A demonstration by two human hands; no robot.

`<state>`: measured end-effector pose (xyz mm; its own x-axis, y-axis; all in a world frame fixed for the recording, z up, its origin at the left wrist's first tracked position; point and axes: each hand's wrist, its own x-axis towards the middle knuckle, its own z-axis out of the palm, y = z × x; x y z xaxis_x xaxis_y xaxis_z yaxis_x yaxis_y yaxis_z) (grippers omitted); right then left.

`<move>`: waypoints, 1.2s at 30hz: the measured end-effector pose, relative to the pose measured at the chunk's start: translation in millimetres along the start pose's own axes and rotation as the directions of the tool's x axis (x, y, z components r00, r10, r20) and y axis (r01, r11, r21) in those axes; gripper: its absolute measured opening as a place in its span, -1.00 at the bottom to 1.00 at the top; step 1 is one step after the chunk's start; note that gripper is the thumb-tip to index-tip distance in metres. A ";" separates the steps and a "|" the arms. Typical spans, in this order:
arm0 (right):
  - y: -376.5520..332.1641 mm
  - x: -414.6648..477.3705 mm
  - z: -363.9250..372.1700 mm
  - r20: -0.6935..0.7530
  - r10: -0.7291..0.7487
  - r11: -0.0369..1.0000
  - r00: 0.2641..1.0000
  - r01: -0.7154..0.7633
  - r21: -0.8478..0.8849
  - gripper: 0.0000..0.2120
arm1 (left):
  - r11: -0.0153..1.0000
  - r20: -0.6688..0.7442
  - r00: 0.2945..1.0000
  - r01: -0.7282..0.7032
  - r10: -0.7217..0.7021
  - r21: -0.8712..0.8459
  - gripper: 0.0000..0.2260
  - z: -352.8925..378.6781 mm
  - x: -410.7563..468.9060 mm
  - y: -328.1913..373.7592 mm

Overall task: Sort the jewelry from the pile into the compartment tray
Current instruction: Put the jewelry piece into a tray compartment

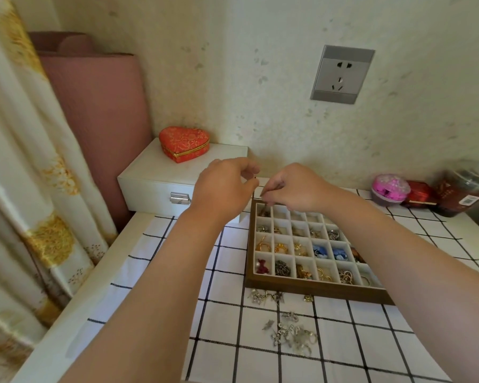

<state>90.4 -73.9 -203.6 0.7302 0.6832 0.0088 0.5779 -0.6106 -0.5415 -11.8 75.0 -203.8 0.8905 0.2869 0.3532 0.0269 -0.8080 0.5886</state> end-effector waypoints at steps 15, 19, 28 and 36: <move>4.0 -24.6 16.7 0.093 -0.091 0.911 0.991 0.121 -0.395 -0.57 | 0.847 0.202 0.961 -0.264 0.189 0.462 -0.58 24.7 -20.9 -11.7; 6.4 -23.1 16.3 0.071 -0.084 0.883 0.994 0.107 -0.457 -0.63 | 0.809 0.143 0.945 -0.326 0.294 0.489 -0.69 24.5 -30.3 -11.4; 4.4 -27.3 25.1 0.026 -0.056 0.882 0.998 0.062 -0.468 -0.60 | 0.924 0.133 0.979 -0.189 0.152 0.332 -0.69 11.1 -56.1 2.3; 4.4 -29.3 27.4 0.022 -0.061 0.871 0.998 0.064 -0.487 -0.62 | 1.000 0.357 0.934 0.003 0.004 -0.019 -0.61 24.6 -59.8 -9.8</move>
<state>61.5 -85.7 -229.3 0.6855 0.7276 0.0236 0.7274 -0.6833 -0.0622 -54.0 53.0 -248.6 0.9941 0.0811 0.0722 0.0213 -0.7973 0.6032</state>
